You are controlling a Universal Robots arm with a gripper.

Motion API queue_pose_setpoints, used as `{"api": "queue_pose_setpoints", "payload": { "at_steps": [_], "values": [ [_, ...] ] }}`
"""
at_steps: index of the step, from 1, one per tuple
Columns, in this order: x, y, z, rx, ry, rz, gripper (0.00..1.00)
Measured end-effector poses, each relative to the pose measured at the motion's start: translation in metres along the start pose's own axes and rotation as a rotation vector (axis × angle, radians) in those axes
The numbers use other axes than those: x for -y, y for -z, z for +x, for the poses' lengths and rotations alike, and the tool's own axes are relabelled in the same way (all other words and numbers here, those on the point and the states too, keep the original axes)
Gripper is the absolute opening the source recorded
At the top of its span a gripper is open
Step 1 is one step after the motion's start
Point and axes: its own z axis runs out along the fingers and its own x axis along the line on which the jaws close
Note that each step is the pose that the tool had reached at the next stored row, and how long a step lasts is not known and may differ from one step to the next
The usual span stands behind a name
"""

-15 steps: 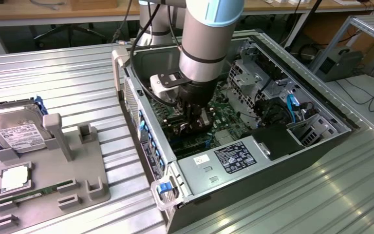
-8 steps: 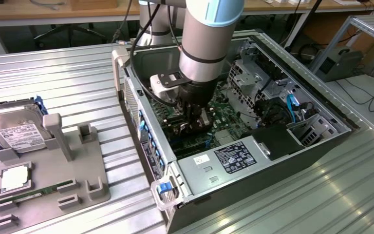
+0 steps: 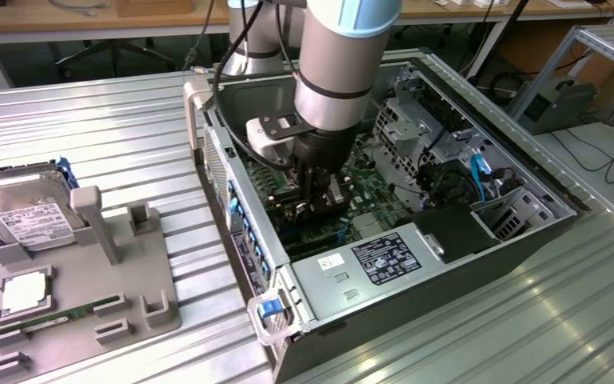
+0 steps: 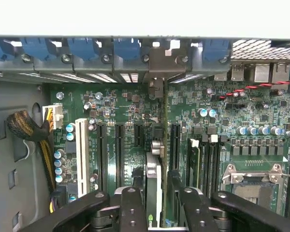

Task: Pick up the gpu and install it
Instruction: 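Insert the gpu into the slot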

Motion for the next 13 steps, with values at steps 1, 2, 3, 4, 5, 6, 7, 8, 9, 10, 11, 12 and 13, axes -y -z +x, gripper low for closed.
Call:
{"api": "queue_pose_setpoints", "payload": {
  "at_steps": [1, 2, 3, 4, 5, 6, 7, 8, 9, 10, 11, 12, 13],
  "values": [
    [0.0002, 0.0033, 0.0, 0.0, 0.0, 0.0, 0.34],
    [0.0004, 0.0075, 0.0, 0.0001, 0.0, 0.0, 0.34],
    [0.0006, 0.0127, 0.0, 0.0, 0.0, 0.0, 0.34],
    [0.0008, 0.0173, -0.001, 0.0001, 0.0, 0.0, 0.34],
    [0.0011, 0.0235, -0.001, -0.0001, 0.0, 0.0, 0.34],
    [0.0015, 0.0324, -0.001, 0.0002, 0.0, 0.0001, 0.34],
    [0.002, 0.0397, -0.001, 0.0, 0.0, 0.0, 0.34],
    [0.0023, 0.0434, -0.001, 0.0, 0.0, 0.0, 0.34],
    [0.0027, 0.0472, -0.001, -0.0002, -0.001, -0.0001, 0.34],
    [0.0032, 0.0497, -0.001, 0.0, -0.001, 0.0, 0.34],
    [0.0038, 0.0525, -0.002, 0.0001, -0.002, 0.0001, 0.34],
    [0.0044, 0.0544, -0.002, -0.0001, -0.003, 0.0, 0.34],
    [0.0054, 0.0553, -0.002, 0.0003, -0.003, 0.0002, 0.34]
  ]
}}
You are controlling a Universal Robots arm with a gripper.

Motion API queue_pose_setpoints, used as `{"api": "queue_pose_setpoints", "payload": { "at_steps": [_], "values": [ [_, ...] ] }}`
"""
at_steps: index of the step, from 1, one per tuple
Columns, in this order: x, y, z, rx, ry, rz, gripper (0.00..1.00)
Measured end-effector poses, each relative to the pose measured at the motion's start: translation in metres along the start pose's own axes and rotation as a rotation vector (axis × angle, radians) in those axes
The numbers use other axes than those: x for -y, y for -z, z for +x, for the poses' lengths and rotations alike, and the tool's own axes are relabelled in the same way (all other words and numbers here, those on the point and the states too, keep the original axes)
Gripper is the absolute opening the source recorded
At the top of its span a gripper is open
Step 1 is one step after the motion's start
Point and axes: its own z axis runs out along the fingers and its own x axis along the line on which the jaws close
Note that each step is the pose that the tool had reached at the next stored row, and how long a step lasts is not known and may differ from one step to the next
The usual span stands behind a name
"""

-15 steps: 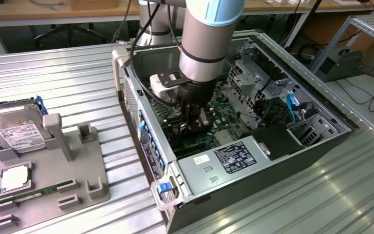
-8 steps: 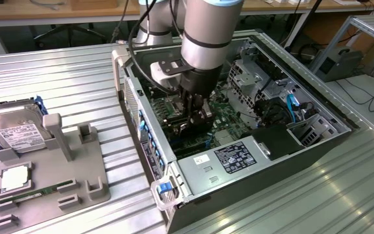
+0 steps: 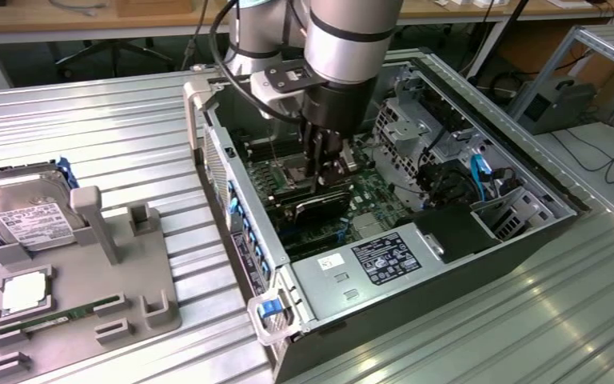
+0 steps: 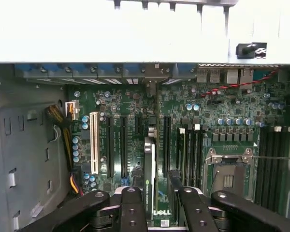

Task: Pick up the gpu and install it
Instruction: 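Insert the gpu into the slot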

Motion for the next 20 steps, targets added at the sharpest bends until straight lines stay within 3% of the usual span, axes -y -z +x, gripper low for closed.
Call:
{"api": "queue_pose_setpoints", "payload": {
  "at_steps": [9, 10, 13, 20],
  "values": [
    [0.004, 0.0018, 0.0, 0.0015, -0.002, -0.0003, 0.34],
    [0.0049, 0.0018, -0.0001, 0.0014, -0.002, -0.0017, 0.34],
    [0.0082, 0.0018, 0.0, 0.0014, -0.005, -0.0194, 0.34],
    [0.0108, 0.0059, -0.0003, 0.0058, -0.01, -0.0247, 0.34]
  ]
}}
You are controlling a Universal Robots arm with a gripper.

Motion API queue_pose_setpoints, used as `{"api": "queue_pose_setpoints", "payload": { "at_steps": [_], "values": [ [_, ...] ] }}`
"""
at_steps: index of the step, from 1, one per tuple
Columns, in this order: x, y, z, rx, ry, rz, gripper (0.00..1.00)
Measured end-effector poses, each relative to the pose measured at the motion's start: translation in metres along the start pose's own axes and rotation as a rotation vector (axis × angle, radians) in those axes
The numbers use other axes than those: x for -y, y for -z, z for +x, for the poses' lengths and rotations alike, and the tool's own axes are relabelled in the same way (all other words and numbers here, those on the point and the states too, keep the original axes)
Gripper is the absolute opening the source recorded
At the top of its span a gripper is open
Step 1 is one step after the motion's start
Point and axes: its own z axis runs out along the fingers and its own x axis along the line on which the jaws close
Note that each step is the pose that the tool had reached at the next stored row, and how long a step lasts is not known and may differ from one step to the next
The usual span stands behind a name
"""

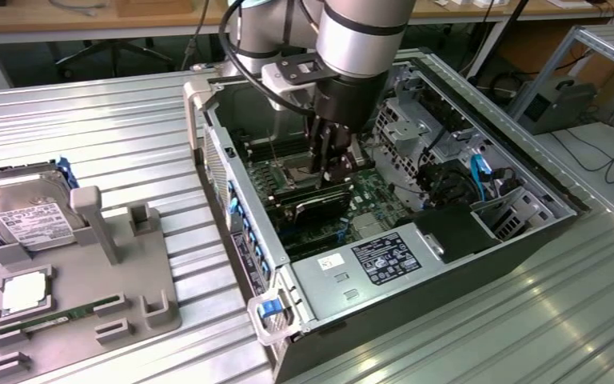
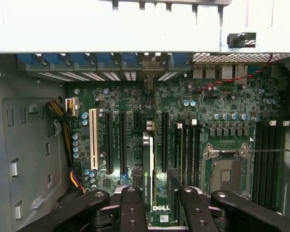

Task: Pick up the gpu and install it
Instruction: 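Insert the gpu into the slot, then press down on the gpu until it lock into place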

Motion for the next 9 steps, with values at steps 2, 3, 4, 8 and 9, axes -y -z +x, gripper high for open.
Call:
{"api": "queue_pose_setpoints", "payload": {
  "at_steps": [2, 3, 4, 8, 9],
  "values": [
    [0.0002, 0.0026, 0.0, 0.0006, -0.002, -0.0025, 0.34],
    [0.0003, 0.0043, 0.0, 0.001, -0.003, -0.0042, 0.34],
    [0.0004, 0.0055, 0.0, 0.0014, -0.004, -0.0055, 0.34],
    [0.0008, 0.012, 0.0, 0.0032, -0.01, -0.0226, 0.34],
    [0.0008, 0.0121, 0.0, 0.0031, -0.01, -0.0226, 0.34]
  ]
}}
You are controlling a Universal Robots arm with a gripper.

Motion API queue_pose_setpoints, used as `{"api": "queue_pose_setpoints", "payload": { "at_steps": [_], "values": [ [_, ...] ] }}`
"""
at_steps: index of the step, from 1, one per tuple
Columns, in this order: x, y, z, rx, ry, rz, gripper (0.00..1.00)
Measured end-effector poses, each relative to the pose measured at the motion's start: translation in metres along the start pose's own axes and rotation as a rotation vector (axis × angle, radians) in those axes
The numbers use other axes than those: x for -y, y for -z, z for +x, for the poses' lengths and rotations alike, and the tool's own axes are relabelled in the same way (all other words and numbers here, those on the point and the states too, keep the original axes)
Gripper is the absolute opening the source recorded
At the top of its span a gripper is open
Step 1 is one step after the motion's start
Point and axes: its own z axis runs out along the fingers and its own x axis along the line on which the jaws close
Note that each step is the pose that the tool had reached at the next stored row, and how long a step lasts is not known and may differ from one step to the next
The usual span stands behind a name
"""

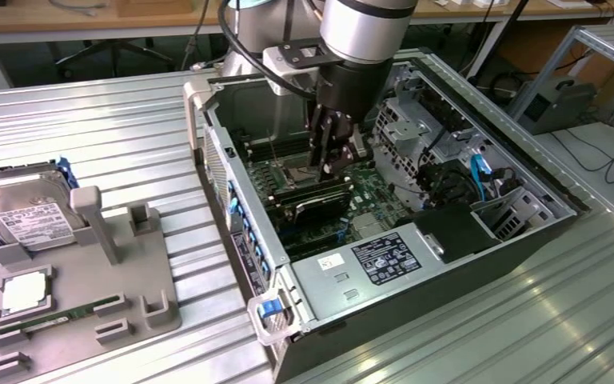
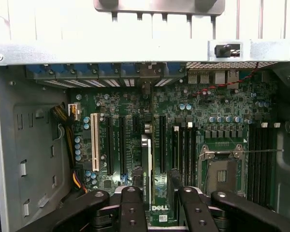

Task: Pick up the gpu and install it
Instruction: 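Press down on the gpu until it lock into place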

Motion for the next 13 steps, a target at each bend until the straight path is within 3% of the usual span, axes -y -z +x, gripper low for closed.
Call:
{"api": "queue_pose_setpoints", "payload": {
  "at_steps": [2, 3, 4, 6, 7, 9, 13],
  "values": [
    [0.0, 0.0, 0.0, 0.0001, 0.0, 0.0, 0.34],
    [0.0, 0.0, 0.0, 0.0, 0.0, 0.0001, 0.19],
    [0.0, 0.0, 0.0, 0.0, 0.0, 0.0, 0.11],
    [0.0, 0.0, 0.0, 0.0, 0.0, 0.0, 0.11],
    [0.0, -0.0152, 0.001, 0.0, 0.0, 0.0, 0.11],
    [0.0001, -0.0263, 0.001, 0.0001, 0.0, 0.0, 0.11],
    [0.0, -0.0277, 0.001, -0.0002, 0.0, -0.0001, 0.11]
  ]
}}
